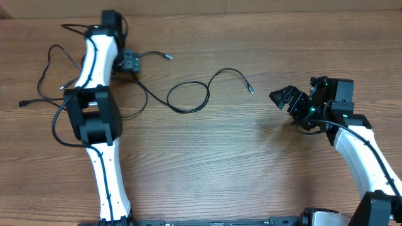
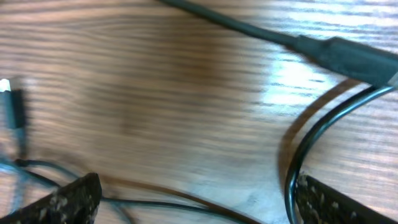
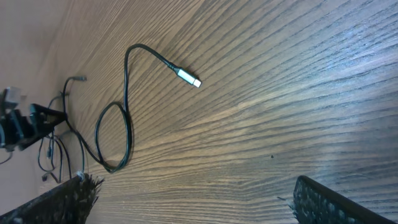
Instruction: Untangle cables
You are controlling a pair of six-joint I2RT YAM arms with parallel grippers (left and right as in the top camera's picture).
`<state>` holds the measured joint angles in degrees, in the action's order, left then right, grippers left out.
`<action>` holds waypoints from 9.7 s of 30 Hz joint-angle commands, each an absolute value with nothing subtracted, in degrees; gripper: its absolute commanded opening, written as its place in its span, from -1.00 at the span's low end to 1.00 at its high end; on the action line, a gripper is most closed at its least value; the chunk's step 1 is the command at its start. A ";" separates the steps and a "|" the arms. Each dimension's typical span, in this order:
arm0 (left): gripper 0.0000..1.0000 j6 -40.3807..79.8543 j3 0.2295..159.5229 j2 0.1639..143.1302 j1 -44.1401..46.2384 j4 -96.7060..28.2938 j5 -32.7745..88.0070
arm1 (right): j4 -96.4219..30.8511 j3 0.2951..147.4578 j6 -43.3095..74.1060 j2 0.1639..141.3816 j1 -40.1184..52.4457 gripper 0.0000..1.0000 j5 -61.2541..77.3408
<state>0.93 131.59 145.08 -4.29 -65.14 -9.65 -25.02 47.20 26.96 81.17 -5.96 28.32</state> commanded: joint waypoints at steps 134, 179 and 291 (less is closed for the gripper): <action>0.99 -2.83 52.93 68.75 22.52 7.35 4.12 | -50.92 76.79 16.60 81.10 -6.17 1.00 4.54; 0.99 6.85 0.27 0.27 6.37 -4.47 0.71 | -50.92 76.79 16.62 81.12 -6.17 1.00 4.54; 1.00 6.85 0.27 0.30 6.37 -4.47 0.91 | -4.84 0.47 3.11 0.19 0.75 1.00 0.69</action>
